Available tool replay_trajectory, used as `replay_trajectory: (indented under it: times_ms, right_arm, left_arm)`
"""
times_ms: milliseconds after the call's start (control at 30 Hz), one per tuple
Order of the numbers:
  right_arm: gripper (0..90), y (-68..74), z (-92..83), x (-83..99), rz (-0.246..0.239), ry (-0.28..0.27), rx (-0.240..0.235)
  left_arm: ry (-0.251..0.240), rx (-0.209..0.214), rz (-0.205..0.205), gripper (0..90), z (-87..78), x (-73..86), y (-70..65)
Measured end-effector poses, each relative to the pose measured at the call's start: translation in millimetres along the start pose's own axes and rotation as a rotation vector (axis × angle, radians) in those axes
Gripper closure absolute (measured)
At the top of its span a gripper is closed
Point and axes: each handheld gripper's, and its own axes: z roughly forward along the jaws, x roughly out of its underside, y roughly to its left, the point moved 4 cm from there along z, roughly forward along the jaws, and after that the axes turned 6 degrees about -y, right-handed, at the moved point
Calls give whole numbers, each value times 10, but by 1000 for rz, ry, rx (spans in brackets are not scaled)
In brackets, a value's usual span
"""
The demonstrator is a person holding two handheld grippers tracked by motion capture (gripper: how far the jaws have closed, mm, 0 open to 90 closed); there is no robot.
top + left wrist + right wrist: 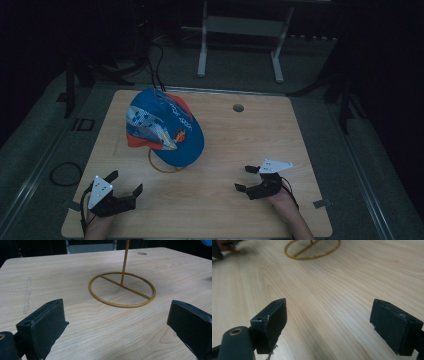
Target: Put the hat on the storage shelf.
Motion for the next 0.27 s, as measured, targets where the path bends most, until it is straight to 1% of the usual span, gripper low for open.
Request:
replay_trajectory:
  times_ms: [33,133,267]
  right_arm:
    - [141,-11,-12,3,-4,3,9]
    - [142,-50,-44,22,9,8,20]
    - [141,-74,-55,26,24,-2,19]
  left_arm:
    - [-1,0,-1,21,0,0,6]
    - [1,-1,-8,21,-1,3,19]
    - [1,3,-10,21,2,4,21]
